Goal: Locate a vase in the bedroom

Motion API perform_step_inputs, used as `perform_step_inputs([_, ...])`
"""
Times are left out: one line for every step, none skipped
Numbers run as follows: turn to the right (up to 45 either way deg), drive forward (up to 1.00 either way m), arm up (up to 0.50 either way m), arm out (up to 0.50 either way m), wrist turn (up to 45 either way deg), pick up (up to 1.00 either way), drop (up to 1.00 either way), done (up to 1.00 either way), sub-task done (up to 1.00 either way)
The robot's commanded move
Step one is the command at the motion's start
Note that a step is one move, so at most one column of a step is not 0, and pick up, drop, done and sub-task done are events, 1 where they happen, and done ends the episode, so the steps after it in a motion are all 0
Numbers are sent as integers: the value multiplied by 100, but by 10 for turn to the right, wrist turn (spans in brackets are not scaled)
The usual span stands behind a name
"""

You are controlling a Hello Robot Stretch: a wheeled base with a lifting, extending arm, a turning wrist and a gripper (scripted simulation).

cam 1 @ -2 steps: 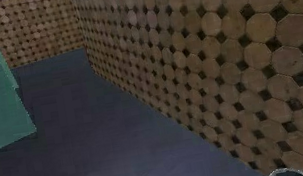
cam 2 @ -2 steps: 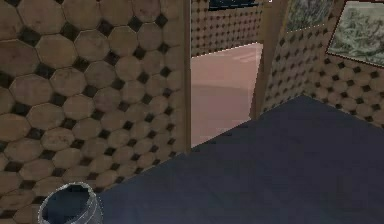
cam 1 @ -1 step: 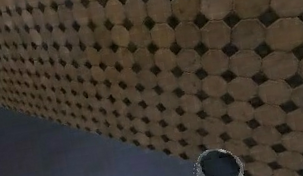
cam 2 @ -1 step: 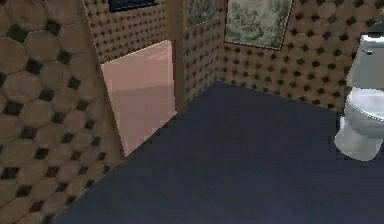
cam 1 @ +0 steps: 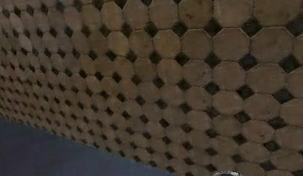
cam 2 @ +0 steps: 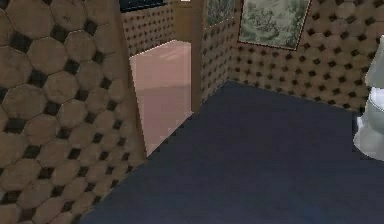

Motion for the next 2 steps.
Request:
perform_step_inputs([-450, 0, 0, 0, 0, 0, 0, 0, 0])
perform_step_inputs([-90, 0, 0, 0, 0, 0, 0, 0, 0])
